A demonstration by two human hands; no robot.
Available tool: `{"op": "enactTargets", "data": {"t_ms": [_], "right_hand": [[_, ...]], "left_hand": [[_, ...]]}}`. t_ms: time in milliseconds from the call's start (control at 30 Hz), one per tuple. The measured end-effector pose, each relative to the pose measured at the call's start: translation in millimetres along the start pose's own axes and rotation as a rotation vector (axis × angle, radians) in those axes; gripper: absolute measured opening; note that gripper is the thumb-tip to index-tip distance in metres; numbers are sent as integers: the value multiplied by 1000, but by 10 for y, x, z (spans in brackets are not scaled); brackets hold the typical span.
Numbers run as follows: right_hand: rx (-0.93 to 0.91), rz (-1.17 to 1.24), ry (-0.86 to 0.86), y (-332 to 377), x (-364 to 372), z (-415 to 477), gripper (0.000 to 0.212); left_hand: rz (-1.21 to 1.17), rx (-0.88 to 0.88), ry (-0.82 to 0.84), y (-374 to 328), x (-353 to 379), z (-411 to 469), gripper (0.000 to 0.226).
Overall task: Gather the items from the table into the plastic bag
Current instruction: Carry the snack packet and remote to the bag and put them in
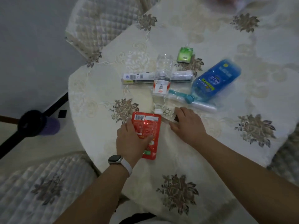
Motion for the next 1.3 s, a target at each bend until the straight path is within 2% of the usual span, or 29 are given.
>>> {"op": "enactTargets", "data": {"t_ms": [100,233,300,433,533,700,1033,1300], "right_hand": [[35,10,38,-17,26,81,55],[122,74,103,-14,74,-23,65],[194,141,136,-25,103,-122,67],[313,223,164,-61,124,-343,59],[411,336,169,-108,104,-528,53],[506,471,145,-142,49,-915,43],[652,494,15,221,-103,-1901,25],[687,648,-279,720,-448,-2623,15]], "left_hand": [[-127,-88,67,59,-14,69,112],[-442,-202,188,147,-39,147,76],[-483,-200,204,140,-53,119,63],[-529,-160,179,100,-63,-18,41],[-518,-106,237,64,-53,-105,24],[-568,-38,260,58,-131,-269,18],[-696,85,339,253,-448,-722,20],[-810,243,438,192,-612,-1140,14]]}}
Point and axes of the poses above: each hand's wrist, its own z-axis towards the middle knuckle, its own x-axis out of the palm, y = z × x, the point moved 4 cm from there along z, towards the middle knuckle, and after that the axes turned 5 degrees about z, right-handed, at the moved point
